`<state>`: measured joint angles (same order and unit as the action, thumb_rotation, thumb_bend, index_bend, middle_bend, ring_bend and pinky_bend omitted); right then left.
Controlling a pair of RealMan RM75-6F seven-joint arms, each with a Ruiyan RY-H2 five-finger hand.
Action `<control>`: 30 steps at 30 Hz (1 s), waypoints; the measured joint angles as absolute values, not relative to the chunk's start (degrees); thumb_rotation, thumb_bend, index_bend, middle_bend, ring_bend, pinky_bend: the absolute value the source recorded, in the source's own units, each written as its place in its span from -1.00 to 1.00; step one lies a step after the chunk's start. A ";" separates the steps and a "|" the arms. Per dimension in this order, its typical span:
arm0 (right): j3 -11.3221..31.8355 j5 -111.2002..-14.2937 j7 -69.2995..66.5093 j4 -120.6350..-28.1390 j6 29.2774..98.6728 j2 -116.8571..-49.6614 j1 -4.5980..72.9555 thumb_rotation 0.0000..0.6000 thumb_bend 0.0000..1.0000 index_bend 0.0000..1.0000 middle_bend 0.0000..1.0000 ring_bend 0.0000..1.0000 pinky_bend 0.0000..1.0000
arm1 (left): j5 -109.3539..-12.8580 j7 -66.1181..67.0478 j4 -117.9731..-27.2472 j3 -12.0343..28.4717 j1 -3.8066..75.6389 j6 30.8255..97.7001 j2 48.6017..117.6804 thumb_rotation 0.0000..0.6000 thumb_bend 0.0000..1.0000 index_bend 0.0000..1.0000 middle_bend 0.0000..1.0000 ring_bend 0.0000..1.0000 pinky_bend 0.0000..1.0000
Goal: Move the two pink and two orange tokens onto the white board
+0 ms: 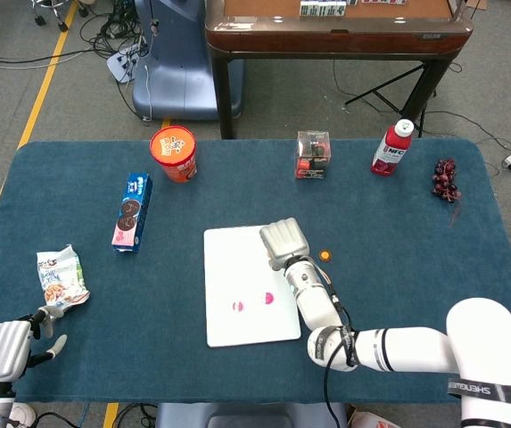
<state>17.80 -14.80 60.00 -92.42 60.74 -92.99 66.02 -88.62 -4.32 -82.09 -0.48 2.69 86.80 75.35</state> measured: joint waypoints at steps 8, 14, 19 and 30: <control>18.93 -8.38 62.21 -85.67 59.28 -97.74 71.45 1.00 -0.47 0.04 1.00 1.00 1.00 | -88.58 -4.96 -81.62 -0.56 2.43 86.99 75.38 1.00 -0.44 0.03 0.29 0.28 0.57; 18.89 -5.32 62.80 -81.69 58.30 -99.34 72.98 1.00 -0.47 0.04 1.00 1.00 1.00 | -88.63 -5.08 -81.55 -0.58 2.37 87.01 75.41 1.00 -0.44 0.03 0.29 0.28 0.57; 18.82 -3.24 63.06 -78.14 57.23 -100.55 73.87 1.00 -0.47 0.04 1.00 1.00 1.00 | -88.73 -4.95 -81.75 -0.59 2.35 87.07 75.34 1.00 -0.44 0.03 0.29 0.28 0.57; 19.01 -2.05 61.88 -70.94 54.56 -104.63 74.99 1.00 -0.62 -0.21 1.00 1.00 1.00 | -88.39 -5.39 -81.38 -0.68 2.12 86.84 75.48 1.00 -0.44 0.03 0.29 0.28 0.57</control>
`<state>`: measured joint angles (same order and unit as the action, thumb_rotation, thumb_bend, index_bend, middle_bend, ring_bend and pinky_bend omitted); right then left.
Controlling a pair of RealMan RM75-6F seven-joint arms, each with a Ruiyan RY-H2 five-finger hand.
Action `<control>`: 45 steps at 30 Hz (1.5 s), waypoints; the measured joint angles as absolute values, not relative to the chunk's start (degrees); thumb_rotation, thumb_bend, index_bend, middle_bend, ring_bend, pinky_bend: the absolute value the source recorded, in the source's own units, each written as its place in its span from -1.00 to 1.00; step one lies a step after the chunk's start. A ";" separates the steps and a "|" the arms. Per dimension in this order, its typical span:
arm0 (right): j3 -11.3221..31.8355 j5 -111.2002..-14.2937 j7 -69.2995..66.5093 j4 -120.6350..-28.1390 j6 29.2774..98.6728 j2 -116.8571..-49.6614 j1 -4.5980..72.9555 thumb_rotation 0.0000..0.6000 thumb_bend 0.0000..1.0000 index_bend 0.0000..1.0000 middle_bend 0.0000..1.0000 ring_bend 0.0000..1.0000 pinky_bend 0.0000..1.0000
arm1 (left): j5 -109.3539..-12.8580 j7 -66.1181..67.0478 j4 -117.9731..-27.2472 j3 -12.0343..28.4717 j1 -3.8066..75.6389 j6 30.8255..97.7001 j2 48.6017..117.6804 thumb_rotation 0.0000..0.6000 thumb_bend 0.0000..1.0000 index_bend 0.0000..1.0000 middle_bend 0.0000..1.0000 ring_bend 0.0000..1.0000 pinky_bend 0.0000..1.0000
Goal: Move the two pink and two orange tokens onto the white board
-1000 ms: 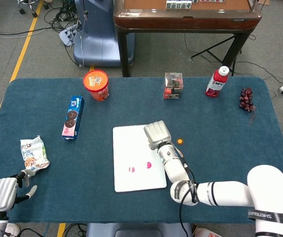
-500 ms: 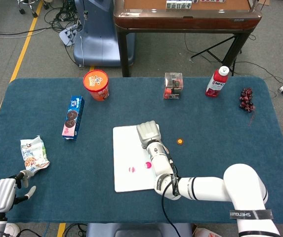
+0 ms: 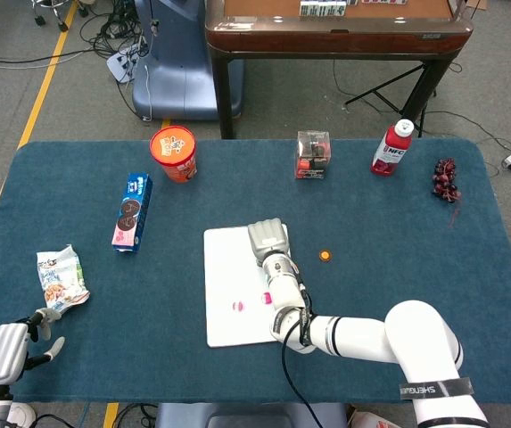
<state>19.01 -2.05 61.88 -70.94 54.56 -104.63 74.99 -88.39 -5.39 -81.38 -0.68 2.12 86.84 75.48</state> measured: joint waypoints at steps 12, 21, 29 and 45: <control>19.50 -4.83 59.48 -71.67 55.40 -103.93 73.78 1.00 -0.86 -0.47 1.00 1.00 1.00 | -88.32 -5.91 -80.77 -0.73 1.92 86.84 75.89 1.00 -0.44 0.03 0.29 0.28 0.57; 15.69 -7.96 56.81 -78.85 58.55 -97.17 67.62 1.00 -0.74 -0.46 1.00 1.00 1.00 | -88.57 -5.26 -81.06 -0.64 2.15 86.72 76.05 1.00 -0.44 0.03 0.29 0.28 0.57; 12.28 -8.86 53.92 -80.76 58.90 -92.43 62.19 1.00 -0.71 -0.43 1.00 1.00 1.00 | -88.83 -4.20 -82.12 -0.30 2.69 86.54 75.79 1.00 -0.44 0.03 0.29 0.28 0.57; 8.95 -13.07 50.31 -83.44 58.74 -90.02 57.20 1.00 -0.66 -0.17 1.00 1.00 1.00 | -88.79 -3.58 -82.80 -0.28 2.92 86.38 75.56 1.00 -0.44 0.03 0.29 0.28 0.57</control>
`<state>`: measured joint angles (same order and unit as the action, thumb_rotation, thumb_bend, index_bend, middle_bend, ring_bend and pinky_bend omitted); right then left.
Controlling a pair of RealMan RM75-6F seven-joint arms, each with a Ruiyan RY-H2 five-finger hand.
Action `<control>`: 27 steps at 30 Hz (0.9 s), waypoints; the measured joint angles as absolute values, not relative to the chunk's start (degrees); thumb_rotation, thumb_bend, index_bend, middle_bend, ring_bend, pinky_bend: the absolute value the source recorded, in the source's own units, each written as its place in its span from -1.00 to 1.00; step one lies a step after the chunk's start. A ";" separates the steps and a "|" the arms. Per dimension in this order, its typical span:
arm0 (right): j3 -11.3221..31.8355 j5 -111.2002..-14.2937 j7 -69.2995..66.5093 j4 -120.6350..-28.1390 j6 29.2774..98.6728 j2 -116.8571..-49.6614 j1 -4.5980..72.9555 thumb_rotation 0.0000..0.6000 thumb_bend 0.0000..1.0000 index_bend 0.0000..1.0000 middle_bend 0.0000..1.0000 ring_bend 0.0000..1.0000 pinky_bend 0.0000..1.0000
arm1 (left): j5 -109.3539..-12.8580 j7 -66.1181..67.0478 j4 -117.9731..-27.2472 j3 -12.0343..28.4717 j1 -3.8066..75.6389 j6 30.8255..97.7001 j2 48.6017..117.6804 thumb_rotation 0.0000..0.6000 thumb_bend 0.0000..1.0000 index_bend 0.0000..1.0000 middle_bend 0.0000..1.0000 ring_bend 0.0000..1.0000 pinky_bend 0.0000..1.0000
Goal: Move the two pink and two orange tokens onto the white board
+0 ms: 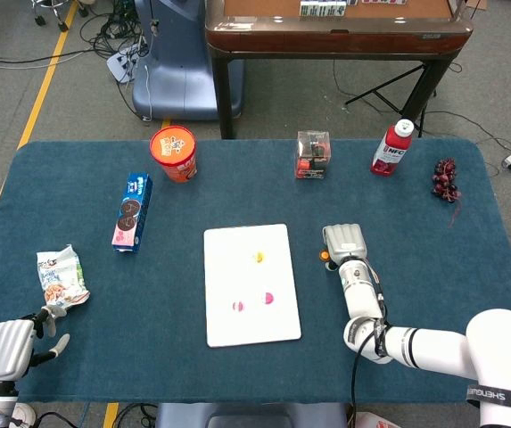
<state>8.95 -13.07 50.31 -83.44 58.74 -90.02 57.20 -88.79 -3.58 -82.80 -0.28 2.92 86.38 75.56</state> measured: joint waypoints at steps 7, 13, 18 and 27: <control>8.48 -14.02 50.13 -84.33 59.68 -89.62 56.30 1.00 -0.63 -0.14 1.00 1.00 1.00 | -88.87 -3.73 -82.44 -0.46 2.84 86.39 75.89 1.00 -0.44 0.03 0.29 0.28 0.57; 8.61 -13.53 50.28 -83.18 58.95 -90.05 56.18 1.00 -0.60 -0.14 1.00 1.00 1.00 | -88.95 -3.39 -82.56 -0.55 2.82 86.42 75.94 1.00 -0.44 0.03 0.29 0.28 0.57; 8.84 -13.43 50.37 -82.40 58.29 -90.54 56.20 1.00 -0.60 -0.14 1.00 1.00 1.00 | -88.92 -3.24 -82.68 -0.62 2.83 86.29 75.90 1.00 -0.44 0.03 0.29 0.28 0.57; 9.25 -12.81 51.11 -81.54 58.08 -90.99 56.56 1.00 -0.60 -0.14 1.00 1.00 1.00 | -88.95 -3.20 -82.52 -0.79 2.74 86.29 76.08 1.00 -0.44 0.03 0.29 0.28 0.57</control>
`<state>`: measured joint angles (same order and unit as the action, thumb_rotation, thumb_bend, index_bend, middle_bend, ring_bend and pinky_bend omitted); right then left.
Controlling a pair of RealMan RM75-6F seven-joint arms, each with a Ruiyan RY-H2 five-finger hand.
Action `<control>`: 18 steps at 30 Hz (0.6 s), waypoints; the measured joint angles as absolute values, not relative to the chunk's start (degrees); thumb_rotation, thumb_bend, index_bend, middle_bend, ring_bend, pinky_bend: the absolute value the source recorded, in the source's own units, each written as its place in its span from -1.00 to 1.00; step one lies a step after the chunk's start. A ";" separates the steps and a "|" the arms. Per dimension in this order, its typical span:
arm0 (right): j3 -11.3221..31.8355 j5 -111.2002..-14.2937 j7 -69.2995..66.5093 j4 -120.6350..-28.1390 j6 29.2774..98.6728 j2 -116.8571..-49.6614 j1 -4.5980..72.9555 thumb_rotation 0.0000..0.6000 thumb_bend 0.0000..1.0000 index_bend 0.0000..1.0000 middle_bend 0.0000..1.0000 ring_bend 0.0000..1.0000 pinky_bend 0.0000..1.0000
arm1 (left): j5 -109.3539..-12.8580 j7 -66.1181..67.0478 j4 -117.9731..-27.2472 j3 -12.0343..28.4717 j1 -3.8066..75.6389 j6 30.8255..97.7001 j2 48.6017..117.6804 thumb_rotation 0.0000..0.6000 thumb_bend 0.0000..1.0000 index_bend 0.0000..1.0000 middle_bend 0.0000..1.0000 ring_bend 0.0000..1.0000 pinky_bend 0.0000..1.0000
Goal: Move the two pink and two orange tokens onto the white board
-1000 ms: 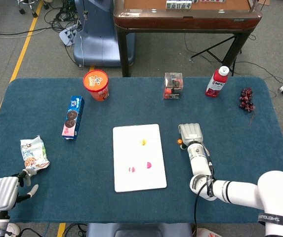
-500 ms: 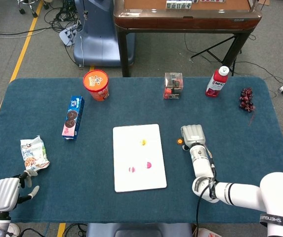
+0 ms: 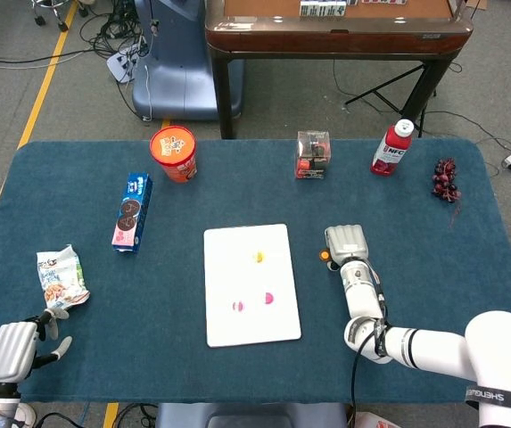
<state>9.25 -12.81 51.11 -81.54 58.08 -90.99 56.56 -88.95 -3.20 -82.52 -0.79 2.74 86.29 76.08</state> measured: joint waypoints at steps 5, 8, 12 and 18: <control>9.45 -11.69 51.80 -80.54 57.68 -91.56 56.88 1.00 -0.60 -0.14 1.00 1.00 1.00 | -88.89 -3.50 -82.44 -0.83 2.59 86.42 76.06 1.00 -0.44 0.03 0.29 0.28 0.57; 9.55 -11.07 52.28 -79.84 57.26 -92.05 57.13 1.00 -0.60 -0.14 1.00 1.00 1.00 | -88.85 -3.59 -82.31 -0.90 2.50 86.44 76.10 1.00 -0.44 0.03 0.29 0.28 0.57; 9.73 -10.83 52.63 -79.30 56.94 -92.51 57.41 1.00 -0.60 -0.14 1.00 1.00 1.00 | -88.79 -3.69 -82.15 -0.95 2.46 86.34 76.19 1.00 -0.44 0.03 0.29 0.28 0.57; 10.04 -10.67 53.07 -79.05 56.86 -92.90 57.80 1.00 -0.60 -0.14 1.00 1.00 1.00 | -88.81 -3.83 -82.11 -0.93 2.42 86.42 76.21 1.00 -0.44 0.03 0.29 0.28 0.57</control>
<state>10.04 -10.67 53.07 -79.05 56.86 -92.90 57.80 -88.81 -3.83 -82.11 -0.93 2.42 86.42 76.21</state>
